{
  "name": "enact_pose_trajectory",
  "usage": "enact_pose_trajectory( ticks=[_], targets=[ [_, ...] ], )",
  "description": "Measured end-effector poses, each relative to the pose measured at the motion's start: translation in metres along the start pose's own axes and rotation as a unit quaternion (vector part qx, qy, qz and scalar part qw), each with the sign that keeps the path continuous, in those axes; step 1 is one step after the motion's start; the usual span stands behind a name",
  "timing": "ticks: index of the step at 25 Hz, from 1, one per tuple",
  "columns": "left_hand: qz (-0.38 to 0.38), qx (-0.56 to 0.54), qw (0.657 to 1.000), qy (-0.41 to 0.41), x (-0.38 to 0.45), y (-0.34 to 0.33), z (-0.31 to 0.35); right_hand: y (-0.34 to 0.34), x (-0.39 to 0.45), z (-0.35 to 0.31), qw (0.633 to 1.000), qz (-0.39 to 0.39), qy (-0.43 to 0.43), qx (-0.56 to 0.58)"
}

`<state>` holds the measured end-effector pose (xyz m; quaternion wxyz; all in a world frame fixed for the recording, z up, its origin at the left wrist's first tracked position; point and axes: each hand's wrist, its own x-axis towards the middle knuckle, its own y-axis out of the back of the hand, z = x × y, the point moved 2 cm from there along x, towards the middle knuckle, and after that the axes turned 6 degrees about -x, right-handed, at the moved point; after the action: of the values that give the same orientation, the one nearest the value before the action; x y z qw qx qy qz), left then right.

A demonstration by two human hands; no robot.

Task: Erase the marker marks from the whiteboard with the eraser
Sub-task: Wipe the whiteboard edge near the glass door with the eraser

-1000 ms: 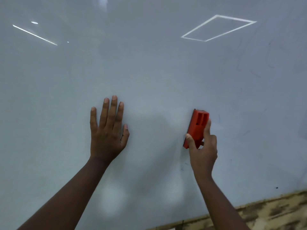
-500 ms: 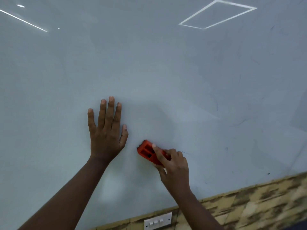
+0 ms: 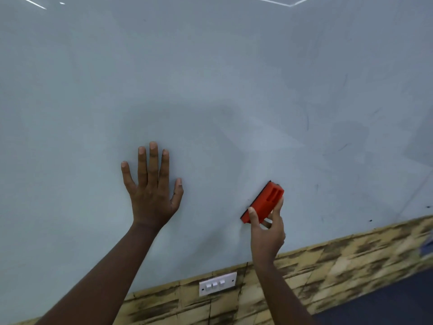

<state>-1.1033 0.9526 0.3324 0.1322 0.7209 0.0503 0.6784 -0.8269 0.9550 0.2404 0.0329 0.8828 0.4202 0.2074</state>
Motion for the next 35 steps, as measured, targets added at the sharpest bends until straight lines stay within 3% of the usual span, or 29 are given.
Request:
enact_pose_trajectory(
  ticks=[5,11,16,21,24,29,32,35],
  targets=[
    [-0.008,0.000,1.000,0.010,-0.012,-0.005,0.005,-0.013,-0.020,-0.004,0.998,0.001,-0.026,0.050],
    [-0.025,-0.001,1.000,0.018,-0.024,-0.009,0.007,-0.003,0.014,-0.051,0.995,0.017,0.072,0.066],
    [-0.042,-0.010,0.999,0.018,-0.043,-0.013,0.012,-0.021,-0.018,-0.018,0.996,0.007,0.045,0.079],
    [-0.065,-0.004,0.998,0.009,-0.071,-0.018,0.015,-0.069,-0.120,0.060,0.989,-0.128,0.050,-0.055],
    [-0.079,0.002,0.997,0.006,-0.082,-0.020,0.014,-0.073,-0.131,0.071,0.982,-0.157,0.073,-0.081],
    [-0.092,0.016,0.996,-0.012,-0.097,-0.021,0.010,-0.051,-0.076,0.021,0.993,-0.065,0.103,-0.004],
    [-0.088,0.020,0.996,-0.016,-0.103,-0.021,0.009,-0.030,-0.034,0.000,0.995,0.013,0.008,0.097],
    [-0.086,0.019,0.996,-0.015,-0.110,-0.021,0.010,-0.021,-0.021,0.023,0.987,0.026,-0.095,0.125]
  ],
)
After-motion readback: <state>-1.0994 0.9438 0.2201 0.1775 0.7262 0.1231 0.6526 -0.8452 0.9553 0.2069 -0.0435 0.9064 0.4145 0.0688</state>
